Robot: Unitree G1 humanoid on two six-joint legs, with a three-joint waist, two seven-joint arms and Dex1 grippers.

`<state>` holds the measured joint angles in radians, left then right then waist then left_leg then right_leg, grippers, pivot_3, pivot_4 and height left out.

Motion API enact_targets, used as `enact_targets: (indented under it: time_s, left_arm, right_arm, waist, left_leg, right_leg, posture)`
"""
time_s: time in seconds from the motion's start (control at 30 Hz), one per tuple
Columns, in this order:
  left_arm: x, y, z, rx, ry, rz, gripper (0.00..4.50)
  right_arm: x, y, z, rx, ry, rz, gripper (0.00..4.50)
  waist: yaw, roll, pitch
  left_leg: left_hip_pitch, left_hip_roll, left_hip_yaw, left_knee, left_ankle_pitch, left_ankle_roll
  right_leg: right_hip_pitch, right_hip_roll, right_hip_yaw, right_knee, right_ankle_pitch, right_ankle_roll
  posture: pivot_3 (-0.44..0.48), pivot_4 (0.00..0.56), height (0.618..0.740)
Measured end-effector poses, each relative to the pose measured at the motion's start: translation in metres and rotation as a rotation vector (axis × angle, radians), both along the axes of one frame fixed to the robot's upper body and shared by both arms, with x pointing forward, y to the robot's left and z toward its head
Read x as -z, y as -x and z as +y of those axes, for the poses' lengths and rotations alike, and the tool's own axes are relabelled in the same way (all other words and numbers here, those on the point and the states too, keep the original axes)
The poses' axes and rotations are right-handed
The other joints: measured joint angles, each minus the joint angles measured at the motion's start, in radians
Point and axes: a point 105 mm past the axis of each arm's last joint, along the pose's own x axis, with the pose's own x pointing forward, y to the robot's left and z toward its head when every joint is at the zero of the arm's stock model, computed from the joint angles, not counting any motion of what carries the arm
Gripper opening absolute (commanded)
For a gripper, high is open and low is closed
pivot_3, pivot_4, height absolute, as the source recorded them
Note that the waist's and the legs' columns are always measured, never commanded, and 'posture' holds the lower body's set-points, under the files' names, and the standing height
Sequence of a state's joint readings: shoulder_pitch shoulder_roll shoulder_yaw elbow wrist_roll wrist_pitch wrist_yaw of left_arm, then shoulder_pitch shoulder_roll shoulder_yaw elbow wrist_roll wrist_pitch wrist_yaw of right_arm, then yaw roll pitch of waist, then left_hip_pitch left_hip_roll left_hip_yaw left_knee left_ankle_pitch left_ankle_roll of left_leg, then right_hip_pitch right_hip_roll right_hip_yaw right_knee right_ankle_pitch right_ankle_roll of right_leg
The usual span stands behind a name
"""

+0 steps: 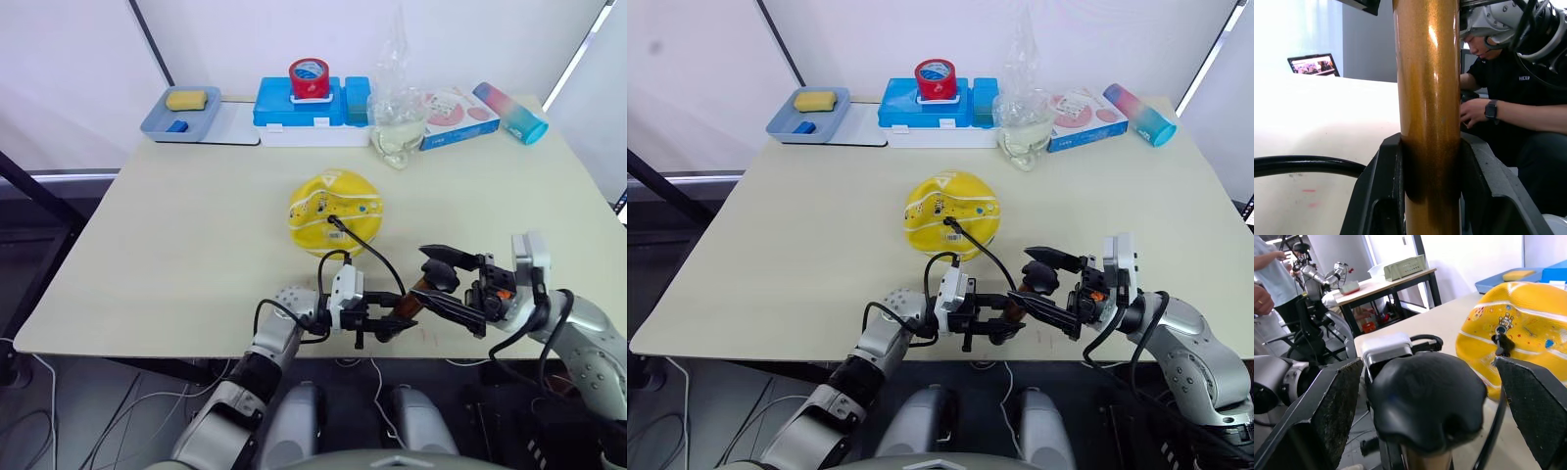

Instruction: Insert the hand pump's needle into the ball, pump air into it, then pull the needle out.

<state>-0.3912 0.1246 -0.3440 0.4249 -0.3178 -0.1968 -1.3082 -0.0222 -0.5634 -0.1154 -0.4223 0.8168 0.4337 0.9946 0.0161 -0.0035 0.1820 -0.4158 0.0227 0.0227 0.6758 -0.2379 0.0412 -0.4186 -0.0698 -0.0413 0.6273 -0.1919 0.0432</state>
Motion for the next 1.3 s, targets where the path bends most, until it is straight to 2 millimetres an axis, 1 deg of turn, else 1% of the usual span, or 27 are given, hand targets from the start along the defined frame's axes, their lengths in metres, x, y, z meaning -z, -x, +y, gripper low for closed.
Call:
enact_targets:
  time_s: [0.17, 0.37, 0.87, 0.97, 1.03, 1.07, 1.1, 1.3]
  left_arm:
    - [0.0017, -0.0011, -0.0007, -0.001, 0.023, 0.017, 1.04]
    - [0.0027, -0.0019, -0.0014, -0.005, 0.037, 0.034, 1.04]
    - [0.001, -0.0022, -0.0026, -0.01, 0.061, 0.045, 1.04]
    - [0.002, -0.0016, -0.0021, -0.009, 0.061, 0.047, 1.04]
    - [0.0019, 0.0005, -0.0035, 0.007, 0.061, 0.043, 1.04]
    - [0.0013, 0.0009, -0.0042, 0.01, 0.065, 0.04, 1.04]
    - [0.0007, 0.0011, -0.0047, 0.011, 0.068, 0.035, 1.04]
    - [0.0007, 0.0012, -0.0046, 0.011, 0.069, 0.027, 1.04]
  right_arm:
    - [0.0003, 0.0023, 0.0067, -0.035, -0.023, 0.003, 4.5]
    - [-0.0018, 0.0056, 0.0065, -0.069, -0.036, -0.009, 4.5]
    - [-0.0048, 0.0041, 0.0054, -0.086, -0.051, -0.018, 4.5]
    - [-0.0039, 0.0033, 0.0043, -0.084, -0.057, -0.01, 3.73]
    - [-0.0036, 0.0009, 0.0006, -0.068, -0.06, -0.007, 2.79]
    - [-0.0037, 0.0008, -0.0002, -0.069, -0.062, -0.006, 2.24]
    - [-0.0042, 0.0015, 0.0002, -0.075, -0.07, -0.005, 1.97]
    - [-0.004, 0.0026, -0.0001, -0.084, -0.071, -0.005, 1.96]
  waist:
    - [0.0, 0.0, 0.0]
    - [-0.001, 0.0, 0.0]
    - [-0.001, 0.0, 0.0]
    - [-0.001, 0.0, 0.0]
    - [0.0, 0.0, 0.0]
    - [0.0, 0.0, 0.0]
    - [-0.001, 0.0, 0.0]
    - [-0.001, 0.0, 0.0]
  left_leg:
    - [0.0, 0.0, 0.0, 0.0, 0.0, 0.0]
    - [0.0, 0.0, 0.0, 0.0, 0.0, 0.0]
    - [0.0, 0.0, -0.001, 0.0, 0.0, 0.0]
    - [0.0, 0.0, 0.0, 0.0, 0.0, 0.0]
    - [0.0, 0.0, 0.0, 0.0, 0.0, 0.0]
    - [0.0, 0.0, 0.0, 0.0, 0.0, 0.0]
    - [0.0, 0.0, 0.0, 0.0, 0.0, 0.0]
    - [0.0, 0.0, -0.001, 0.0, 0.0, 0.0]
  right_leg:
    - [0.0, 0.0, 0.0, 0.0, 0.0, 0.0]
    - [0.0, 0.0, 0.0, 0.0, 0.0, 0.0]
    - [0.0, 0.0, -0.001, 0.0, 0.0, 0.0]
    - [0.0, 0.0, -0.001, 0.0, 0.0, 0.0]
    - [0.0, 0.0, -0.001, 0.0, 0.0, 0.0]
    - [0.0, 0.0, -0.001, 0.0, 0.0, 0.0]
    - [0.0, 0.0, -0.001, 0.0, 0.0, 0.0]
    - [0.0, 0.0, -0.001, 0.0, 0.0, 0.0]
  posture:
    - [0.0, 0.15, 0.739]
    - [0.0, 0.15, 0.739]
    - [0.0, 0.15, 0.739]
    - [0.0, 0.15, 0.739]
    - [0.0, 0.15, 0.739]
    - [0.0, 0.15, 0.739]
    - [0.0, 0.15, 0.739]
    - [0.0, 0.15, 0.739]
